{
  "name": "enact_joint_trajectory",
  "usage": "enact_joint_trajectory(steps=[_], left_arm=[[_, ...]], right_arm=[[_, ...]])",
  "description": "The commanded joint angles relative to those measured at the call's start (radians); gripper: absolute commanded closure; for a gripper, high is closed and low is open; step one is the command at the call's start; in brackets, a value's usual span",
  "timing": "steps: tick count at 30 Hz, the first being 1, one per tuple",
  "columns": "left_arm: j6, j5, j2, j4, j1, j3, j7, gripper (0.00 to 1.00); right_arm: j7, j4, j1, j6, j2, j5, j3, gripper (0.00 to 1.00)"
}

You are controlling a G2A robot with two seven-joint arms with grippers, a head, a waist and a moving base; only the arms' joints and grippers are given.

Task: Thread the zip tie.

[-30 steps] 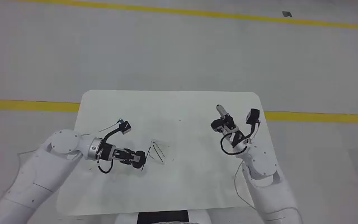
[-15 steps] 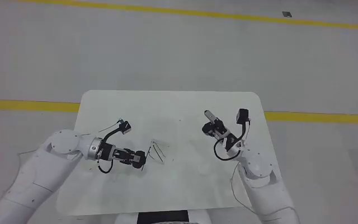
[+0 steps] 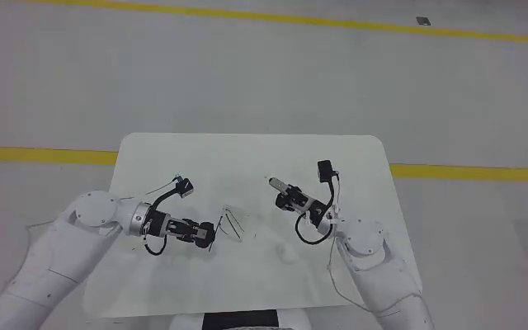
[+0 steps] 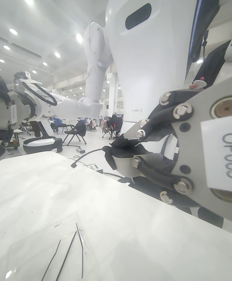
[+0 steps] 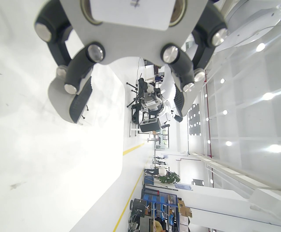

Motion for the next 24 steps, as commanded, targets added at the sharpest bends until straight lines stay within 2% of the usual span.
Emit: enact_joint_trajectory(steps=[1, 4, 10, 13, 15, 24], left_arm=[[0.0, 0.0, 0.0, 0.0, 0.0, 0.0, 0.0, 1.0], [0.0, 0.0, 0.0, 0.0, 0.0, 0.0, 0.0, 1.0], [0.0, 0.0, 0.0, 0.0, 0.0, 0.0, 0.0, 1.0], [0.0, 0.0, 0.0, 0.0, 0.0, 0.0, 0.0, 1.0], [0.0, 0.0, 0.0, 0.0, 0.0, 0.0, 0.0, 1.0], [0.0, 0.0, 0.0, 0.0, 0.0, 0.0, 0.0, 1.0]], right_arm=[[0.0, 0.0, 0.0, 0.0, 0.0, 0.0, 0.0, 0.0], [0.03, -0.002, 0.006, 0.002, -0.001, -0.002, -0.026, 0.0], [0.131, 0.043, 0.093, 0.052, -0.012, 0.02, -0.124, 0.0], [0.162, 0.087, 0.135, 0.087, -0.022, 0.088, -0.165, 0.0], [0.186, 0.11, 0.156, 0.108, -0.027, 0.156, -0.174, 0.0], [0.194, 0.117, 0.154, 0.104, -0.029, 0.185, -0.183, 0.0]])
